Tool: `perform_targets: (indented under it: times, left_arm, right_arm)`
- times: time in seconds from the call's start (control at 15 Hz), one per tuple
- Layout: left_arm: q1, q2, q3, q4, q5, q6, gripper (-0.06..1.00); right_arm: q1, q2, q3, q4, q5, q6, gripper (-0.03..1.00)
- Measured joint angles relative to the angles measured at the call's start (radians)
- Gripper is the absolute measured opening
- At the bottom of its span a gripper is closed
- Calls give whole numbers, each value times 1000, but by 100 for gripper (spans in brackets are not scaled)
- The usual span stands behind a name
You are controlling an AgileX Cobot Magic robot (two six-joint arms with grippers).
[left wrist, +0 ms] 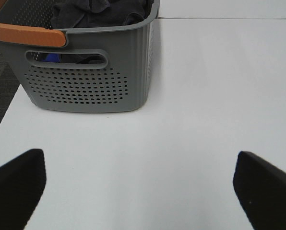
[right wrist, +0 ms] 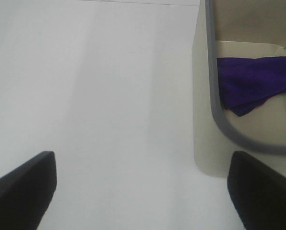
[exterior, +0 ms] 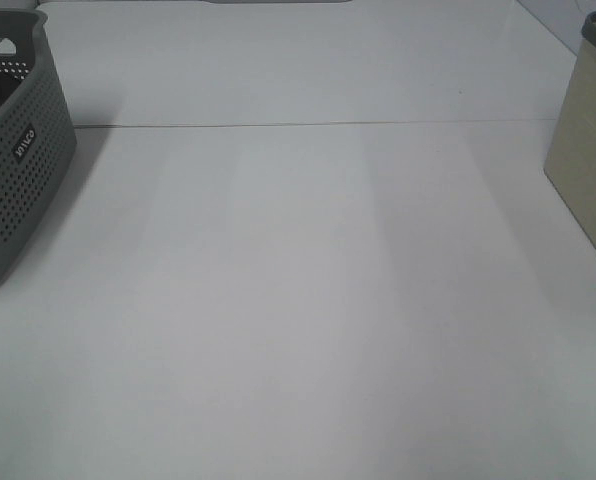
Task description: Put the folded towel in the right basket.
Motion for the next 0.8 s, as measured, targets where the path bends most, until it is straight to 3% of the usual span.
perform_targets:
  times: [0.4, 0.8]
  left_arm:
    - [0, 0, 0, 0, 0, 0, 99]
    - [0, 0, 0, 0, 0, 0, 99]
  right_arm:
    - [8, -580, 285, -12, 166, -4, 92]
    - [8, -635, 374, -58, 176, 60, 92]
